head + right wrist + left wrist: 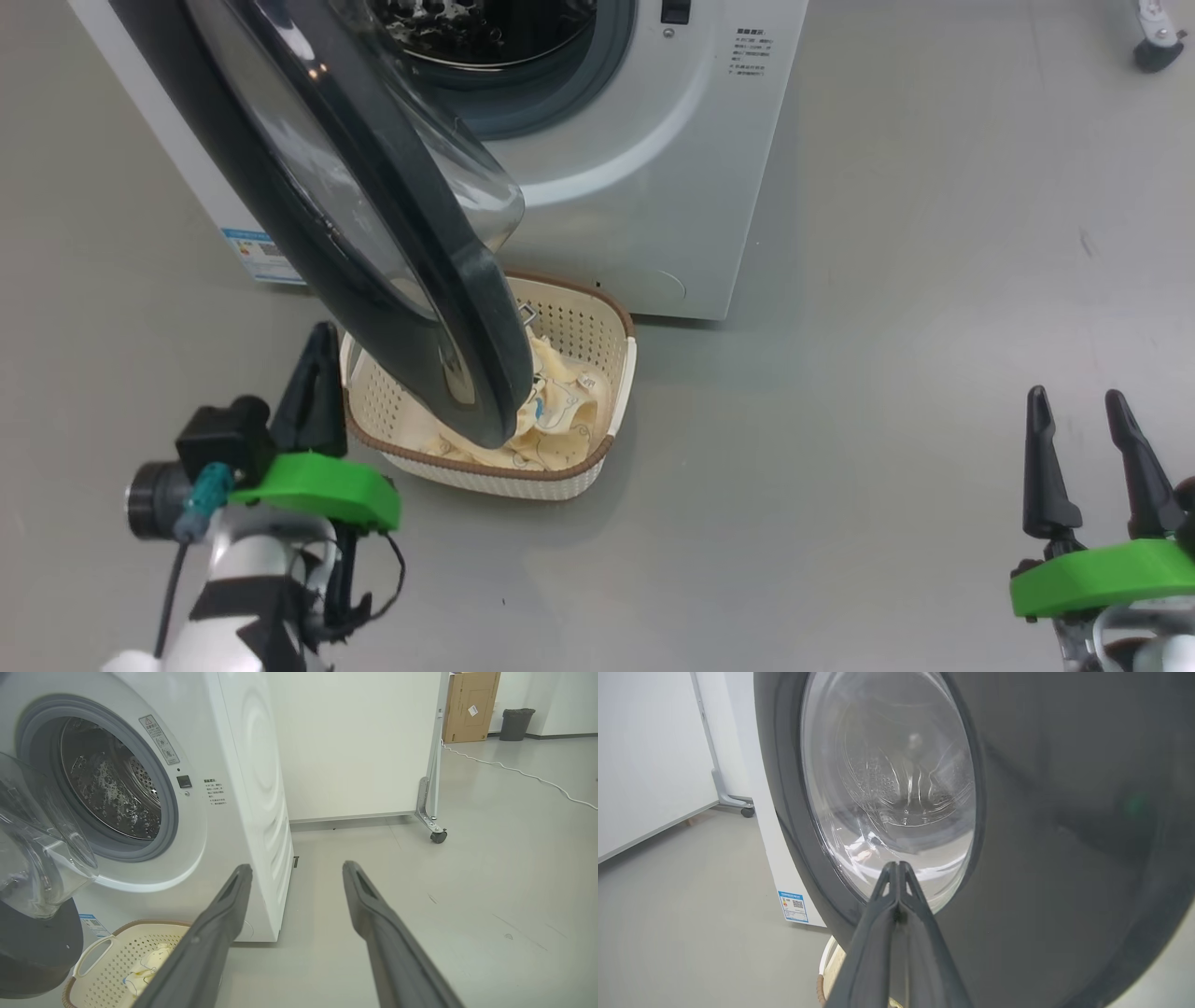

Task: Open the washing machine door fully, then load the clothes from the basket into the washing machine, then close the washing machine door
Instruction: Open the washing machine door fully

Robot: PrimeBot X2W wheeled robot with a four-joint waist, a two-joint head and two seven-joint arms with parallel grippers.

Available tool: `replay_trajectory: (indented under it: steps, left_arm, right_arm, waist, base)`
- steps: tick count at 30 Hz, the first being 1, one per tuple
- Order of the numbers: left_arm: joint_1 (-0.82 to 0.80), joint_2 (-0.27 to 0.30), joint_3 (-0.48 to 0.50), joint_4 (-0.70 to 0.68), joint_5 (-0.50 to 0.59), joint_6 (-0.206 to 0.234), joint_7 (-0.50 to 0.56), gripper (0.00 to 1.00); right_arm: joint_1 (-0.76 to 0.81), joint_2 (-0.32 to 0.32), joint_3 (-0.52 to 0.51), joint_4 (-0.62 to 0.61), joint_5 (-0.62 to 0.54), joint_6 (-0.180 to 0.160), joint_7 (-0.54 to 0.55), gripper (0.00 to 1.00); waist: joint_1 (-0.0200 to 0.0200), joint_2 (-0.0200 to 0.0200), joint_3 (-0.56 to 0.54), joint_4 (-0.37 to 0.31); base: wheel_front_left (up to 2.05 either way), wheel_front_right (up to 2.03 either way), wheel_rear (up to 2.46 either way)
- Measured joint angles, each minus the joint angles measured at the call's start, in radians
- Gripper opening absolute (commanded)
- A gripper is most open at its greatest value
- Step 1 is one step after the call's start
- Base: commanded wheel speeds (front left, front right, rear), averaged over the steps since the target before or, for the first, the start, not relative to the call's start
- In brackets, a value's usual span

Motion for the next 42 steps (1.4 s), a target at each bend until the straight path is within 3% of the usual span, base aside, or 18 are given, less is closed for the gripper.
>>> replay_trajectory:
  steps: [4,10,14,22,32,42]
  left_arm:
    - [-0.043,0.032,0.024,-0.076,-0.005,0.013,0.043,0.0]
    - [-0.083,0.058,0.053,-0.276,0.014,0.075,0.087,0.0]
    - [-0.096,0.056,0.053,-0.43,0.009,0.08,0.137,0.0]
    - [-0.101,0.017,-0.138,-0.638,-0.049,0.042,0.276,0.0]
    - [-0.092,0.001,-0.33,-0.598,-0.202,0.053,0.283,0.0]
    - [-0.079,0.001,-0.36,-0.368,-0.29,0.106,0.215,0.0]
  right_arm:
    - [0.001,0.0,-0.005,0.003,-0.006,0.0,0.0,1.0]
    - [0.001,0.0,-0.011,0.007,-0.007,0.0,0.0,1.0]
    - [0.007,0.0,-0.011,0.01,-0.013,0.0,0.0,1.0]
    - [0.017,0.001,-0.003,0.016,-0.043,0.0,0.008,1.0]
    - [0.016,0.001,0.019,0.029,-0.051,0.0,0.009,1.0]
    - [0.016,0.001,0.026,0.032,-0.051,0.0,0.027,1.0]
  waist:
    - [0.0,0.0,-0.009,0.002]
    - [0.0,0.0,-0.02,0.013]
    - [0.0,0.0,-0.026,0.013]
    - [0.0,0.0,-0.021,0.0]
    - [0.0,0.0,-0.028,-0.039]
    - [0.0,0.0,-0.031,-0.077]
  base:
    - [0.0,0.0,0.0]
    - [0.0,0.0,0.0]
    - [0.0,0.0,0.0]
    - [0.0,0.0,0.0]
    - [0.0,0.0,0.0]
    - [0.0,0.0,0.0]
